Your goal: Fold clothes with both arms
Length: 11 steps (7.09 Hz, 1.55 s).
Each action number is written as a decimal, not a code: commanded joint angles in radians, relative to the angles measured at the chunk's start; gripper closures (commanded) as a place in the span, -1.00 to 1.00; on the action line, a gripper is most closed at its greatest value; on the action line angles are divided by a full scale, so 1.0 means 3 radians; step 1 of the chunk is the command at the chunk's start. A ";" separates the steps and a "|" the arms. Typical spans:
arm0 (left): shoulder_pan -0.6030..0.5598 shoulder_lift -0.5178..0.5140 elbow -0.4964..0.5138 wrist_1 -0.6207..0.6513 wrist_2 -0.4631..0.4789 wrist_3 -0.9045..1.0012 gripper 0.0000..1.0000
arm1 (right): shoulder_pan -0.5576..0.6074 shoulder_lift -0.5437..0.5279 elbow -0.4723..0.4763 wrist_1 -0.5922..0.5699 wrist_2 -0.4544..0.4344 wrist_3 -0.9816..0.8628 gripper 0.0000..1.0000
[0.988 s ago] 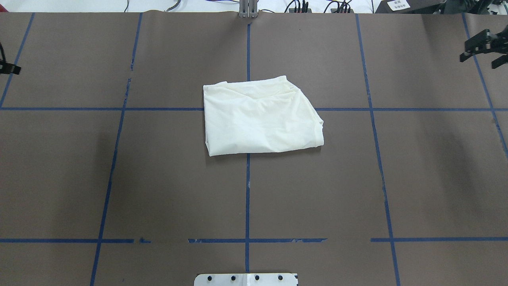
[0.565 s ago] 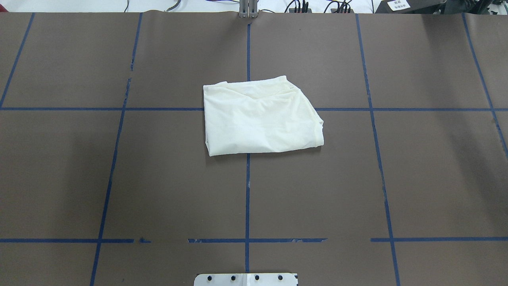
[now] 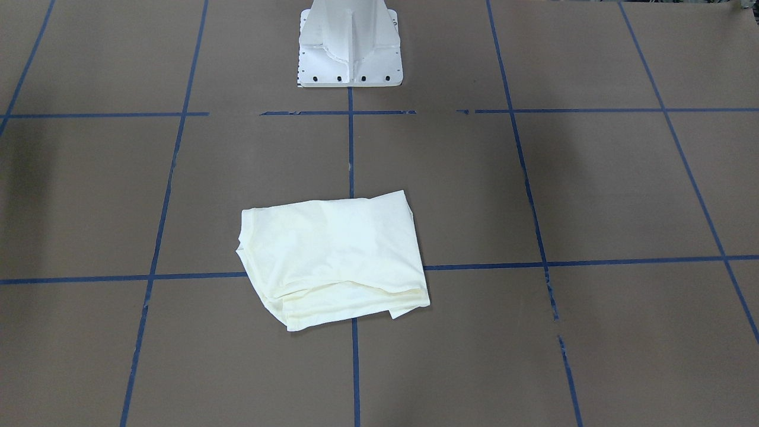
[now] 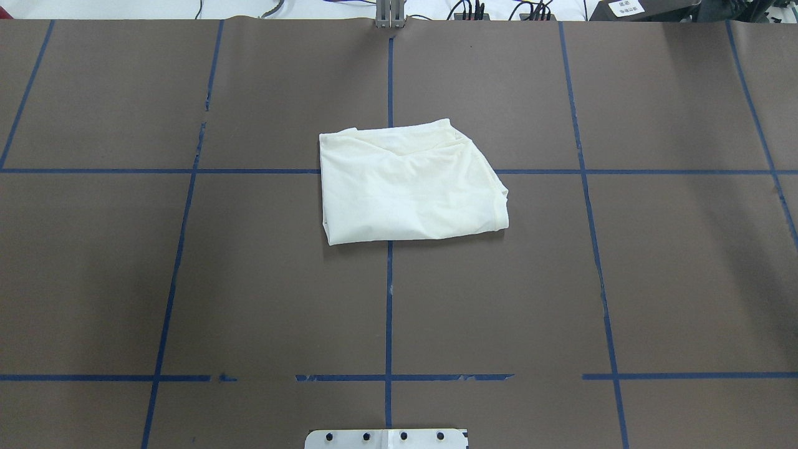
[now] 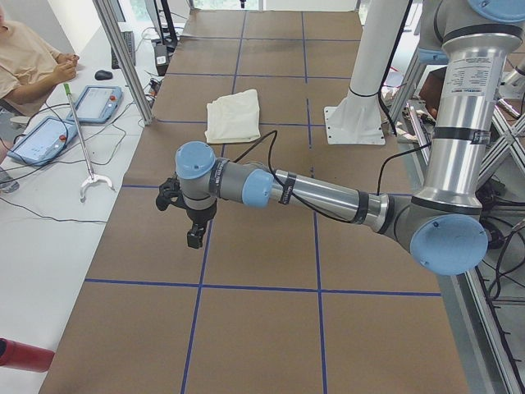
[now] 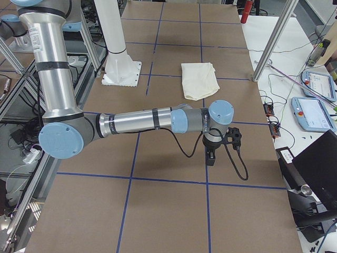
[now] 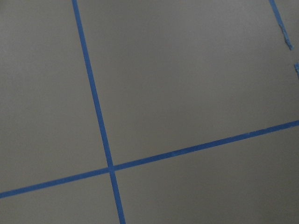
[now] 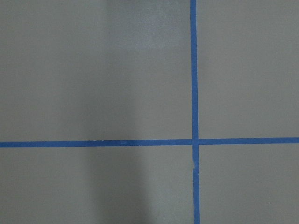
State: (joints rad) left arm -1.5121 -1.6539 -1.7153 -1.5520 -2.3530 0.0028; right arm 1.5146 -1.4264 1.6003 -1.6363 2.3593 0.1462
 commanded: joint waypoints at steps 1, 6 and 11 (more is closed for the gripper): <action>0.0004 0.0280 -0.0172 -0.0036 0.0071 0.0047 -1.00 | -0.0027 -0.0011 0.0014 0.0004 0.0005 0.0024 -1.00; 0.0014 0.0261 -0.0311 -0.0099 0.0025 0.0021 -1.00 | -0.0032 0.0009 0.0019 0.0004 0.0020 -0.0027 -1.00; 0.0009 0.0297 -0.0280 -0.0093 0.0025 0.0032 -1.00 | -0.0032 -0.0128 0.0203 0.0004 0.0015 0.0024 -1.00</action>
State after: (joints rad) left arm -1.5088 -1.5680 -1.8038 -1.5811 -2.3452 0.0117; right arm 1.5049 -1.4487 1.6529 -1.6352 2.3640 0.1519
